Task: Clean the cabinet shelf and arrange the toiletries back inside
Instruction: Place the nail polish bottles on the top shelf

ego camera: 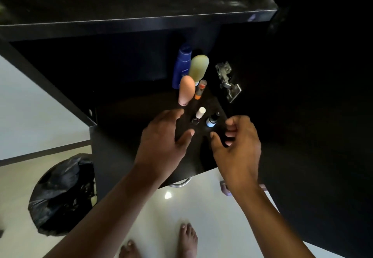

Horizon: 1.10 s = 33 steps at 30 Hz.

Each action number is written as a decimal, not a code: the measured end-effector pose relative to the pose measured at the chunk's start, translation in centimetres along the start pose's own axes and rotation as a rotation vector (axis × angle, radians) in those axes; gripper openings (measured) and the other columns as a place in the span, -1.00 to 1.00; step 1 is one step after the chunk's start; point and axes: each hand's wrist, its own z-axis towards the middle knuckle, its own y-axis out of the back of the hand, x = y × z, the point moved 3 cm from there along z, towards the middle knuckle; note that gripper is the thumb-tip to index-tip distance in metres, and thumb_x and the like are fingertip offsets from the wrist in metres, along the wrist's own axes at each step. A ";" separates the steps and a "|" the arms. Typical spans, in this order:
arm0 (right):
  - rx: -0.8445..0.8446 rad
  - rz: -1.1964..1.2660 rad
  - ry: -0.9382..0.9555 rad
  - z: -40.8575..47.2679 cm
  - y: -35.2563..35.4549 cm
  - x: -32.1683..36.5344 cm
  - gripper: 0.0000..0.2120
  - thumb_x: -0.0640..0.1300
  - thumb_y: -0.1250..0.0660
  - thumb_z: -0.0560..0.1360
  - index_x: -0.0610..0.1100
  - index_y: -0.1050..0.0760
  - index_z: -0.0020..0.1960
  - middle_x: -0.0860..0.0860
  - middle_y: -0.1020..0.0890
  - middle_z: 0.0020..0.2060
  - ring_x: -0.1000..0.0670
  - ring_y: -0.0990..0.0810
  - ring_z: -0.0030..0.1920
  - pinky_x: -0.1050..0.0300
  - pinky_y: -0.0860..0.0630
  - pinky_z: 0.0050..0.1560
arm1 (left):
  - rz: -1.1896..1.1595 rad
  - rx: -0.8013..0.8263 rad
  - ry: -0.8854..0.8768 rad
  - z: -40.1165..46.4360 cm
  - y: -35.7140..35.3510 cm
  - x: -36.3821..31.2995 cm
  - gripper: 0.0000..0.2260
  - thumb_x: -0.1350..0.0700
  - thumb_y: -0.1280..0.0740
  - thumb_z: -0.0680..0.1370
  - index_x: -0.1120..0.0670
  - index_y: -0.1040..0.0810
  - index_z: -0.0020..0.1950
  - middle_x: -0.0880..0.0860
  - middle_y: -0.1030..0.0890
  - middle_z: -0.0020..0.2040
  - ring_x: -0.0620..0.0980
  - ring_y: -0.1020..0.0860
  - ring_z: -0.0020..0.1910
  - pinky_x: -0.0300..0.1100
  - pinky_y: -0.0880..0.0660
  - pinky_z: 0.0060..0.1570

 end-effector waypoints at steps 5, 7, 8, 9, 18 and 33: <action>0.048 0.050 0.003 2.7 -2.0 -0.5 -0.42 -0.09 -0.56 0.41 0.04 -0.42 0.36 0.09 -0.60 0.19 0.10 -0.61 0.14 0.02 -0.64 0.13 | -0.047 -0.057 0.034 2.0 -3.5 -0.3 -0.50 -0.04 -0.49 0.50 0.04 -0.54 0.42 0.02 -0.63 0.31 0.03 -0.62 0.27 0.08 -0.58 0.25; 0.070 0.063 0.022 3.4 -2.7 -0.6 -0.45 -0.14 -0.55 0.41 0.03 -0.45 0.33 0.09 -0.61 0.17 0.08 -0.61 0.16 0.03 -0.63 0.16 | -0.028 -0.067 0.036 2.6 -4.4 -0.3 -0.51 -0.02 -0.50 0.50 0.04 -0.56 0.40 0.00 -0.65 0.29 0.00 -0.63 0.25 0.06 -0.59 0.23; 0.084 0.064 0.030 3.6 -3.0 -0.6 -0.48 -0.16 -0.55 0.41 0.04 -0.47 0.30 0.10 -0.62 0.15 0.08 -0.62 0.15 0.03 -0.63 0.15 | -0.016 -0.069 0.038 2.8 -4.7 -0.3 -0.53 -0.02 -0.50 0.50 0.03 -0.57 0.39 0.00 -0.66 0.28 -0.01 -0.64 0.23 0.03 -0.60 0.22; 0.100 0.062 0.033 3.7 -3.2 -0.6 -0.51 -0.18 -0.55 0.41 0.04 -0.48 0.28 0.10 -0.62 0.13 0.08 -0.62 0.12 0.04 -0.64 0.12 | -0.008 -0.071 0.041 2.9 -4.9 -0.2 -0.55 -0.02 -0.50 0.50 0.02 -0.58 0.37 -0.02 -0.67 0.26 -0.03 -0.64 0.21 0.02 -0.61 0.21; 0.106 0.056 0.066 3.8 -4.1 -1.1 -0.67 -0.21 -0.51 0.46 0.04 -0.53 0.14 0.10 -0.64 0.04 0.08 -0.64 0.04 0.09 -0.66 0.06 | 0.024 -0.114 0.055 3.3 -5.3 -0.4 -0.77 0.03 -0.48 0.52 -0.04 -0.67 0.17 -0.09 -0.73 0.05 -0.10 -0.69 0.03 -0.02 -0.65 0.06; 0.108 0.220 0.155 1.5 4.3 8.0 -0.70 -0.24 -0.51 0.44 -0.02 -0.58 0.12 0.10 -0.58 0.01 0.08 -0.62 -0.01 0.14 -0.67 0.01 | -0.211 -0.090 0.078 -1.7 5.9 -7.0 -0.78 0.21 -0.47 0.52 0.03 -0.70 0.14 -0.13 -0.74 -0.01 -0.27 -0.69 0.00 -0.16 -0.67 0.08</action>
